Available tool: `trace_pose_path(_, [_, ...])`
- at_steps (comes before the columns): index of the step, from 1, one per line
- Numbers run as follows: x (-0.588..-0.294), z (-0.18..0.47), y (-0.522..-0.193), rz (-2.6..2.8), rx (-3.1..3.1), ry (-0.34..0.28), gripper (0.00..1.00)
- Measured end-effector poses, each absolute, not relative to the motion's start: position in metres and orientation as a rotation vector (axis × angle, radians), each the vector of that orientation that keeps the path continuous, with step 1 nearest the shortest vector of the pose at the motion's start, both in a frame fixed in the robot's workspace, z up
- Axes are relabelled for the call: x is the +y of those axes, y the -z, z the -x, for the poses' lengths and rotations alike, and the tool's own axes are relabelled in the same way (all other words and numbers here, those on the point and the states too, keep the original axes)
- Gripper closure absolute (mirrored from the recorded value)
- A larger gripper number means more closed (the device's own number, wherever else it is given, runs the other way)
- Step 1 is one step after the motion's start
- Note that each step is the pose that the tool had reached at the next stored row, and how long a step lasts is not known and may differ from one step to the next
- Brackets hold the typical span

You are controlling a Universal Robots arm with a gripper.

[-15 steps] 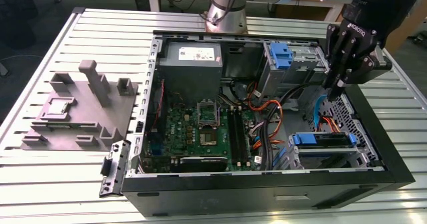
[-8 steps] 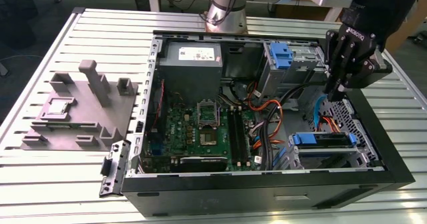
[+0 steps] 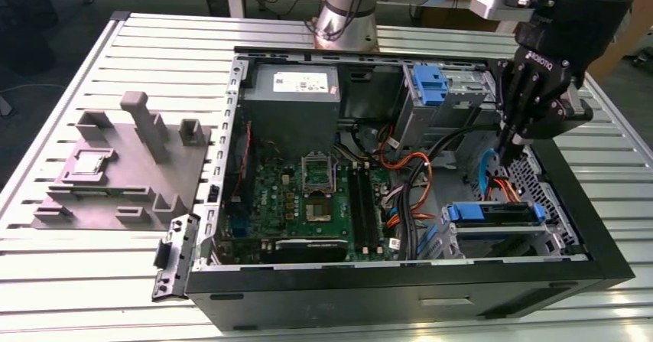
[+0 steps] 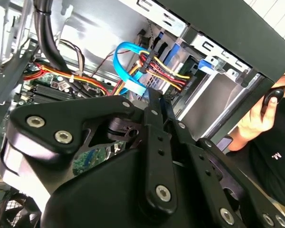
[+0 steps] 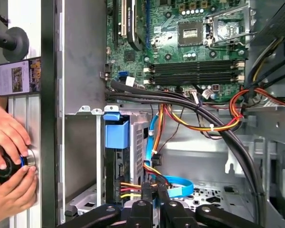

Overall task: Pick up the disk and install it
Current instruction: 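Insert the second disk wire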

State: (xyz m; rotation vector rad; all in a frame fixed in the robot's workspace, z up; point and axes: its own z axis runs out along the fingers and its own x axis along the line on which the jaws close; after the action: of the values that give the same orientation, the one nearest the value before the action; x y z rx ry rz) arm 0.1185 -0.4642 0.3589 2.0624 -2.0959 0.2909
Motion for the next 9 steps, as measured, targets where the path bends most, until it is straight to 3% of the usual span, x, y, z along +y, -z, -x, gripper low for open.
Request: trace_pose_path(9, [-0.4642,-0.1190,-0.3500,-2.041,-2.074,-0.328,0.76])
